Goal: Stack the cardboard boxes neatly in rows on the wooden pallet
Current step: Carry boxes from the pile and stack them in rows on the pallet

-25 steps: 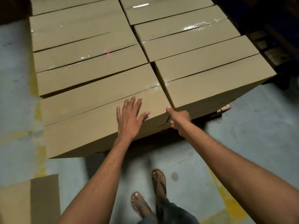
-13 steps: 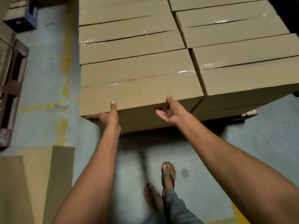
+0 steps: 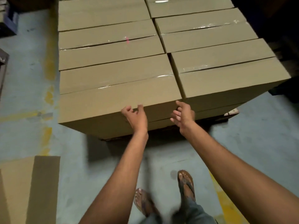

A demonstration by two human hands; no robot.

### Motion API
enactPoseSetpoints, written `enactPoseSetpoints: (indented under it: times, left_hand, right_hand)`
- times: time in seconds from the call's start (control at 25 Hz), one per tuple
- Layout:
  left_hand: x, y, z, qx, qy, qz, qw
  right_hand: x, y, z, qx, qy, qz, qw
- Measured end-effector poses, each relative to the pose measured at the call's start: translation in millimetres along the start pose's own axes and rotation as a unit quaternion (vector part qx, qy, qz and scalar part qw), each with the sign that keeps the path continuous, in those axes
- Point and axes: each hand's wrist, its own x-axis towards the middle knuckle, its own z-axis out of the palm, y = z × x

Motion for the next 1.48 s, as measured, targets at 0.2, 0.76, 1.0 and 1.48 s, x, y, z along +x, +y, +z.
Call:
enactPoseSetpoints:
  times: [0.2,0.76,1.0,1.48]
  left_hand:
    - [-39,3,113,0.223,-0.179,0.281,0.916]
    - [-23,14,242,0.533,-0.121,0.376,0.748]
    - [6,28,271,0.572,-0.085,0.371,0.727]
    - [26,18,266,0.627,-0.039,0.305,0.716]
  right_hand:
    - [42,-58,-67,-0.168,0.096,-0.212,0.958]
    - [196,-195,-178,-0.598,0.067,-0.391,0.696]
    - [283,-279,-235,-0.529,0.227,-0.324,0.750]
    - [314,-287,-220,-0.594,0.245,-0.255,0.722]
